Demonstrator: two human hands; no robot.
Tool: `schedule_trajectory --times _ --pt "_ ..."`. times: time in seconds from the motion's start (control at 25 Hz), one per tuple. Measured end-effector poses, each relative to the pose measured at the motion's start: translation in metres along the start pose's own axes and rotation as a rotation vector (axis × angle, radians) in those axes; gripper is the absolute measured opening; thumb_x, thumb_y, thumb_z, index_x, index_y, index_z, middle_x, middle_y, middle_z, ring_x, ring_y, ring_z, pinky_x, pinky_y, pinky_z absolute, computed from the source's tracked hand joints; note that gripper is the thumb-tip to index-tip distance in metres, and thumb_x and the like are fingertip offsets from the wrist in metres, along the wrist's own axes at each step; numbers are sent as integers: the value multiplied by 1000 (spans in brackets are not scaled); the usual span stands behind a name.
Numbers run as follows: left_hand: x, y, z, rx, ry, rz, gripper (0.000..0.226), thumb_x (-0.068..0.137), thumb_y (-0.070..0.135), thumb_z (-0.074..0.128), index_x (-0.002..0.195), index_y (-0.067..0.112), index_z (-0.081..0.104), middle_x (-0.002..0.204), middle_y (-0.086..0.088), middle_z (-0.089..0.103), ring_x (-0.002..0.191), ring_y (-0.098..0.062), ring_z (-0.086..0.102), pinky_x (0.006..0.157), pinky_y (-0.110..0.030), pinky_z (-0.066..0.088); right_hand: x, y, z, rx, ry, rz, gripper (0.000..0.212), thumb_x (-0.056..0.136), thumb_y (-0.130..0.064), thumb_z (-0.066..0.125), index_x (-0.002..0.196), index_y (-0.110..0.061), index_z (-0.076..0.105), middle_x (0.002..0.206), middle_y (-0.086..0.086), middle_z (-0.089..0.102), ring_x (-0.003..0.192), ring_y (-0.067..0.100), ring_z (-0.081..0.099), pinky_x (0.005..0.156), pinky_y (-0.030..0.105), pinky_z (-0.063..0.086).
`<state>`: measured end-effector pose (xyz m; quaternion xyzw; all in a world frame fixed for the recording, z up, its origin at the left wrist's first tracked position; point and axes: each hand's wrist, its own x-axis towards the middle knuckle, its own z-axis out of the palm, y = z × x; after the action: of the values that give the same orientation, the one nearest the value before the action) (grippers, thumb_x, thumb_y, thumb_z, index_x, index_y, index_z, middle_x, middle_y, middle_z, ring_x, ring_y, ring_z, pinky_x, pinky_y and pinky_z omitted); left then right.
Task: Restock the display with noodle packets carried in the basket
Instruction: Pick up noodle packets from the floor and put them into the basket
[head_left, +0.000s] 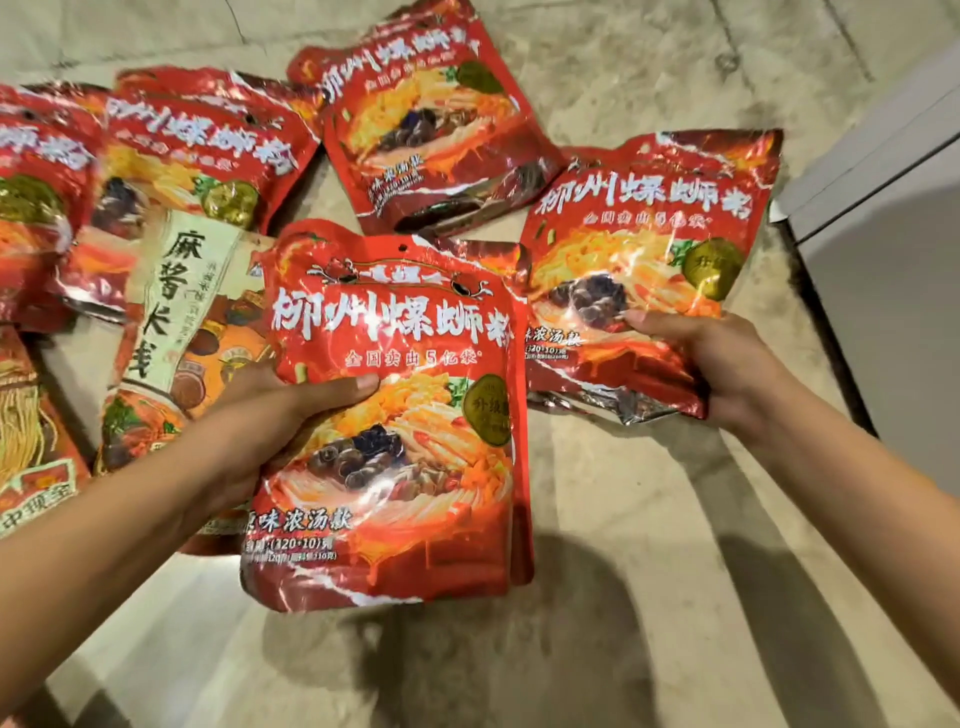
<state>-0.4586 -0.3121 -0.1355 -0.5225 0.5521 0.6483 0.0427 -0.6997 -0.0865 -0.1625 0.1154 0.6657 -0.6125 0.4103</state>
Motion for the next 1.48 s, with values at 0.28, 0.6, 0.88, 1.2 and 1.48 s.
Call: schedule_trajectory --times 0.28,0.6,0.88,1.2,1.48 --pt "-50 31 0 77 -29 -99 19 81 12 75 98 9 66 64 0 72 54 -15 68 58 -23 58 -106 19 -11 -2 146 150 24 71 5 77 92 -4 72 72 6 75 57 20 71 50 30 57" --pt "-253 100 -55 260 -117 -359 35 72 26 86 96 13 64 73 -7 75 62 -14 69 72 -32 58 -332 -36 -45 144 58 499 79 44 -20 93 117 -1 68 108 24 71 95 44 69 89 59 53" --pt "-398 153 -67 355 -38 -377 23 84 3 72 79 13 52 39 2 57 34 -3 53 55 -12 47 -488 -95 -51 188 -95 528 89 23 -21 99 104 1 69 91 24 74 69 37 73 55 38 58" --pt "-425 134 -79 389 -135 -295 32 76 19 81 98 8 61 67 -1 58 56 -13 44 52 -22 34 -554 -47 -58 -81 239 593 38 72 -7 81 107 -8 66 91 14 76 79 33 73 63 34 55" --pt "-484 117 -117 559 -293 -239 25 73 17 79 80 12 56 43 7 46 35 -5 35 36 -18 31 -685 27 -53 307 478 569 65 52 -5 82 114 1 65 98 24 72 64 32 71 56 38 59"
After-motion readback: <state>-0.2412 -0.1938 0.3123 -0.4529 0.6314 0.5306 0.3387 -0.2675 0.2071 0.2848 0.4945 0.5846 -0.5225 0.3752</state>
